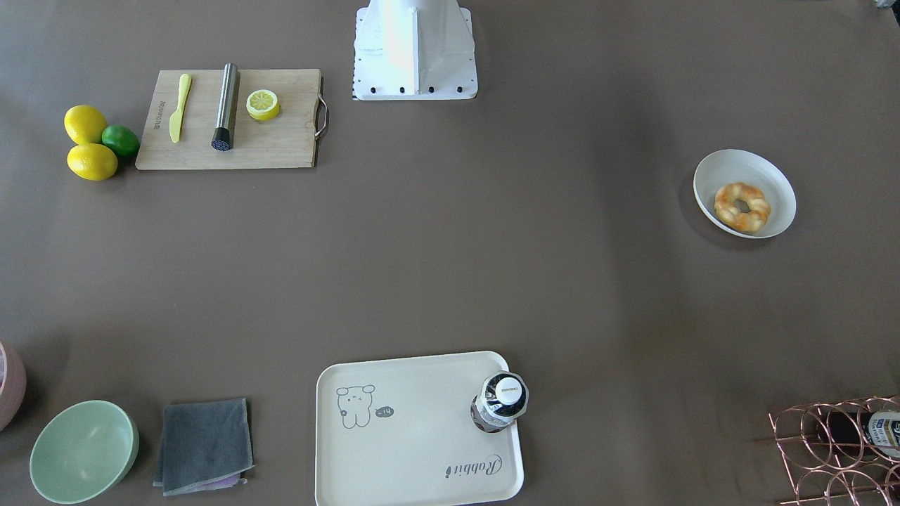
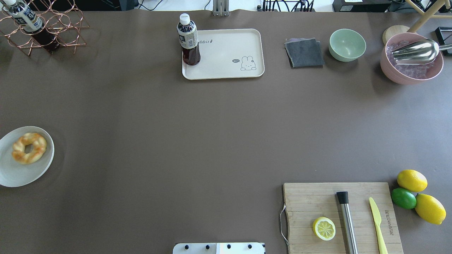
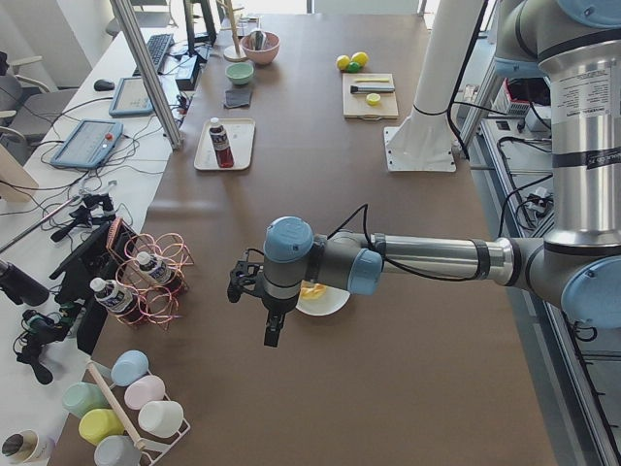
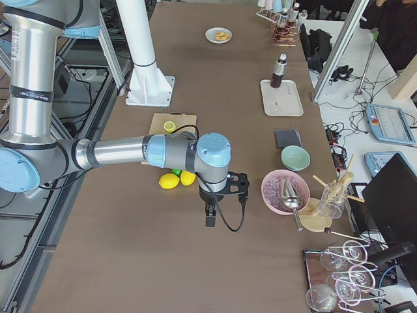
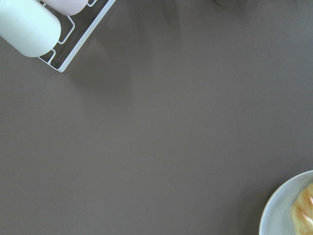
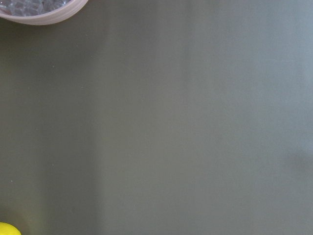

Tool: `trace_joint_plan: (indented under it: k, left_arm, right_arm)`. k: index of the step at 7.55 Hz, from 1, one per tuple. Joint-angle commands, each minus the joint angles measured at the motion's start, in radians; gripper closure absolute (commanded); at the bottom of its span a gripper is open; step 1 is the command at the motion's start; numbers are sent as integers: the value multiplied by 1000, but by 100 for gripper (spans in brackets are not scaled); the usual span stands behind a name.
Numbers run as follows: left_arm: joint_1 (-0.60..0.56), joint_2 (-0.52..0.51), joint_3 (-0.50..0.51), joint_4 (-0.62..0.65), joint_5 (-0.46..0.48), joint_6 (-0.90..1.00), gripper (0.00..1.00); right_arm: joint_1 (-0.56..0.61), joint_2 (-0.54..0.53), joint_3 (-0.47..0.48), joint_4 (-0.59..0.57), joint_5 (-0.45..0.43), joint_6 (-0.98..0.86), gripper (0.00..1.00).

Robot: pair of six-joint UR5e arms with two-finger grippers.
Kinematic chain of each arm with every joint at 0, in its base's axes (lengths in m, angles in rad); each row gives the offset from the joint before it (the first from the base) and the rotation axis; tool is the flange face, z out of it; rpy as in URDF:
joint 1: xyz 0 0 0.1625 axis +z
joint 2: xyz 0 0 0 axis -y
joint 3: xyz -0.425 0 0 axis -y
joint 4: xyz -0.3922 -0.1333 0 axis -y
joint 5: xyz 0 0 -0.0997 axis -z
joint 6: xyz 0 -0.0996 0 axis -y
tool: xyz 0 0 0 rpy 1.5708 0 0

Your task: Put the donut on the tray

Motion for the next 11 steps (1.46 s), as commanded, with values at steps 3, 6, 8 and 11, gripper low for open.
trace_joint_plan:
  k: [3, 6, 8, 11]
  left_arm:
    - [2, -2, 10, -15, 0, -5, 2]
    - [6, -11, 20, -4, -1, -11, 2]
    - [-1, 9, -10, -27, -9, 9, 2]
    - [-1, 55, -1, -113, -7, 21, 2]
  right_arm:
    - [-7, 4, -4, 1, 25, 3, 0]
    - [-11, 4, -9, 0, 24, 1, 0]
    - [-13, 7, -8, 0, 27, 3, 0]
    - [-13, 10, -3, -8, 41, 3, 0]
